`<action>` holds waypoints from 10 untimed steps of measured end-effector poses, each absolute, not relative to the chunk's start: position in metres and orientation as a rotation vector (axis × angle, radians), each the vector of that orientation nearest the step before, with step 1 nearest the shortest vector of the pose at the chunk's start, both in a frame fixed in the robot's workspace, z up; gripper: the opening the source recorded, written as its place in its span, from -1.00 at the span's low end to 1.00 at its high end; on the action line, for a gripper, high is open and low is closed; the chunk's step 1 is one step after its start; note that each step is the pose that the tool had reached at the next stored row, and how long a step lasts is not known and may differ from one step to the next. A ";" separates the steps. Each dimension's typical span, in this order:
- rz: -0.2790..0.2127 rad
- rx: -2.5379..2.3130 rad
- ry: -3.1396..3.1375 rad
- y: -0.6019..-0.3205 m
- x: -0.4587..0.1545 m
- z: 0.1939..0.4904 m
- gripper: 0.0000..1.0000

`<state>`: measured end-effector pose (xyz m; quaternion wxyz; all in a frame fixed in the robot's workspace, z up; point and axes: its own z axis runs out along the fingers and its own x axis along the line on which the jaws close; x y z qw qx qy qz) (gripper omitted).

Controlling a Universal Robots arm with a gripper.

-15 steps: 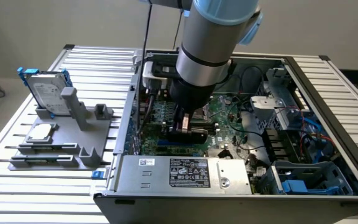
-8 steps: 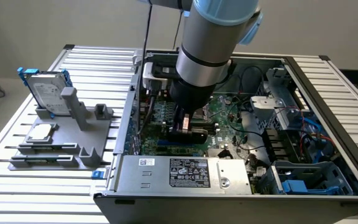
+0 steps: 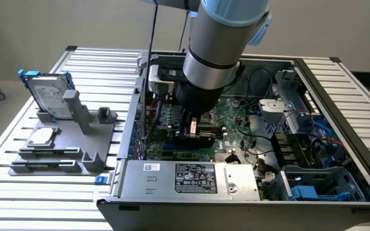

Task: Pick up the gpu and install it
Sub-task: 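Insert the gpu into the slot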

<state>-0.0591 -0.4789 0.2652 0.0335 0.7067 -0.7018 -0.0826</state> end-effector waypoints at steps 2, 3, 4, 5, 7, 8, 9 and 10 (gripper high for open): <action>-0.257 2.175 -2.160 -0.479 -0.059 0.265 -0.47; -0.259 2.176 -2.160 -0.479 -0.059 0.265 -0.47; -0.261 2.177 -2.161 -0.479 -0.059 0.265 -0.47; -0.264 2.178 -2.162 -0.479 -0.058 0.265 -0.47; -0.268 2.179 -2.165 -0.479 -0.058 0.265 -0.47; -0.270 2.179 -2.166 -0.479 -0.058 0.265 -0.47; -0.271 2.179 -2.167 -0.479 -0.058 0.265 -0.47; -0.271 2.178 -2.169 -0.479 -0.058 0.265 -0.47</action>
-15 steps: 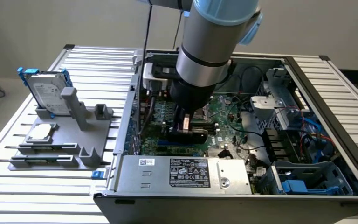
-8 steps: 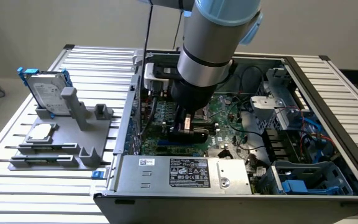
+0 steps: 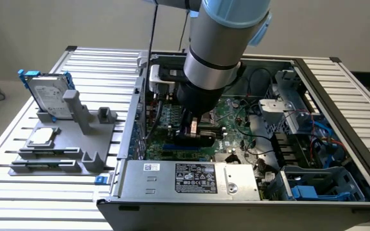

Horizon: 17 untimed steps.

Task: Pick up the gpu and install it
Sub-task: 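Insert the gpu into the slot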

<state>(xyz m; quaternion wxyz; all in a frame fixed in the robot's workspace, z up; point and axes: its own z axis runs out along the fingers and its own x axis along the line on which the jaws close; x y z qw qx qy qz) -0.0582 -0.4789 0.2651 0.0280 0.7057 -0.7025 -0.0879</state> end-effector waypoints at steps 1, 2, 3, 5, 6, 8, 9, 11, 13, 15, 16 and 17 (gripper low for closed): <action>-0.272 2.177 -2.170 -0.479 -0.058 0.265 -0.47; -0.272 2.176 -2.172 -0.479 -0.058 0.265 -0.47; -0.272 2.174 -2.174 -0.479 -0.058 0.265 -0.47; -0.273 2.170 -2.178 -0.479 -0.058 0.265 -0.47; -0.273 2.170 -2.178 -0.479 -0.058 0.265 -0.47; -0.273 2.170 -2.178 -0.479 -0.058 0.265 -0.47; -0.273 2.170 -2.178 -0.479 -0.058 0.264 -0.47; -0.273 2.170 -2.178 -0.479 -0.058 0.264 -0.47; -0.273 2.170 -2.178 -0.479 -0.058 0.263 -0.47; -0.273 2.170 -2.178 -0.479 -0.058 0.261 -0.47; -0.274 2.170 -2.178 -0.479 -0.058 0.261 -0.47; -0.274 2.169 -2.178 -0.479 -0.058 0.260 -0.47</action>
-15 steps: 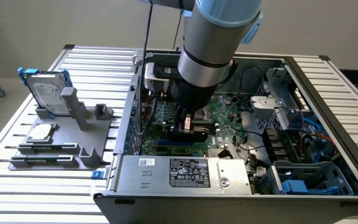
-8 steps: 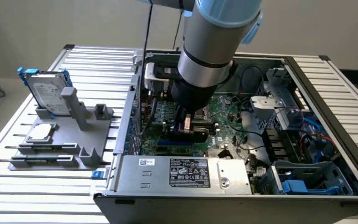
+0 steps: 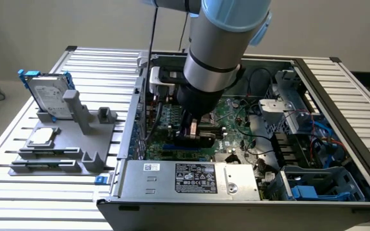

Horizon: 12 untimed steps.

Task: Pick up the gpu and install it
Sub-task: 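Insert the gpu into the slot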

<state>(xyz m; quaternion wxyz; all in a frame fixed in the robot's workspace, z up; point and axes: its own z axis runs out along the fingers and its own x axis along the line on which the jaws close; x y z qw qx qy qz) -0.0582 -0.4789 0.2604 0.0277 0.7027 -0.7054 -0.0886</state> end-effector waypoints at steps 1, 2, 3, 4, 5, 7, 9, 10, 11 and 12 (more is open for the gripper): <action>-0.274 2.169 -2.178 -0.479 -0.058 0.260 -0.47; -0.275 2.169 -2.177 -0.479 -0.058 0.260 -0.47; -0.275 2.168 -2.177 -0.479 -0.058 0.260 -0.47; -0.277 2.168 -2.176 -0.479 -0.058 0.260 -0.47; -0.278 2.167 -2.176 -0.479 -0.058 0.259 -0.47; -0.281 2.166 -2.175 -0.479 -0.058 0.259 -0.47; -0.283 2.165 -2.174 -0.479 -0.059 0.259 -0.47; -0.283 2.164 -2.174 -0.479 -0.059 0.259 -0.47; -0.284 2.164 -2.173 -0.479 -0.059 0.258 -0.47; -0.284 2.164 -2.173 -0.479 -0.059 0.258 -0.47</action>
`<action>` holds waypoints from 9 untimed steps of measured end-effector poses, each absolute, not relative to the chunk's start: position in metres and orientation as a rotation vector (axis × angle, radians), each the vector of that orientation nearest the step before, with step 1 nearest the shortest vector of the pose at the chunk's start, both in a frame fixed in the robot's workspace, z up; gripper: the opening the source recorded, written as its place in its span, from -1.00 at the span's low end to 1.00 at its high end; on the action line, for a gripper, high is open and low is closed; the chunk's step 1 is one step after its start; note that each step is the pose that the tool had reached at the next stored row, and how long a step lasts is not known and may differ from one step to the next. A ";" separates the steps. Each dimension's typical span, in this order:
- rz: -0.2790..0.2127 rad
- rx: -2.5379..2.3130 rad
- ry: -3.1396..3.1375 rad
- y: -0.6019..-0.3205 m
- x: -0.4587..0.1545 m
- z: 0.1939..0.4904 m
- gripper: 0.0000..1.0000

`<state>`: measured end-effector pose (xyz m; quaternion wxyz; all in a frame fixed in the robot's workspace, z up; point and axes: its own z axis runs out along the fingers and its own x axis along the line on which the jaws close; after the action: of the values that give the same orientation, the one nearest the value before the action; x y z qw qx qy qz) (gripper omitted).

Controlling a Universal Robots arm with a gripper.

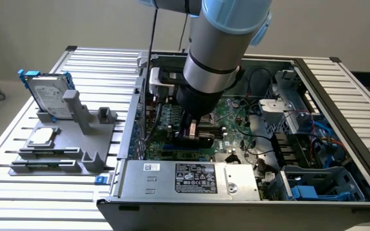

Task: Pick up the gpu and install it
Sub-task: 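Insert the gpu into the slot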

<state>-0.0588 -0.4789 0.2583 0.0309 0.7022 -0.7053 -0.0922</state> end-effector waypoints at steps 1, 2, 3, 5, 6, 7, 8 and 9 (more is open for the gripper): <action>-0.284 2.164 -2.173 -0.479 -0.059 0.258 -0.47; -0.285 2.163 -2.173 -0.479 -0.059 0.258 -0.47; -0.285 2.163 -2.173 -0.479 -0.059 0.258 -0.47; -0.285 2.164 -2.173 -0.479 -0.059 0.257 -0.47; -0.285 2.163 -2.173 -0.479 -0.059 0.257 -0.47; -0.285 2.163 -2.172 -0.479 -0.059 0.256 -0.47; -0.285 2.163 -2.172 -0.479 -0.059 0.256 -0.47; -0.285 2.162 -2.172 -0.479 -0.059 0.255 -0.47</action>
<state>-0.0595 -0.4790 0.2550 0.0317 0.7022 -0.7053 -0.0926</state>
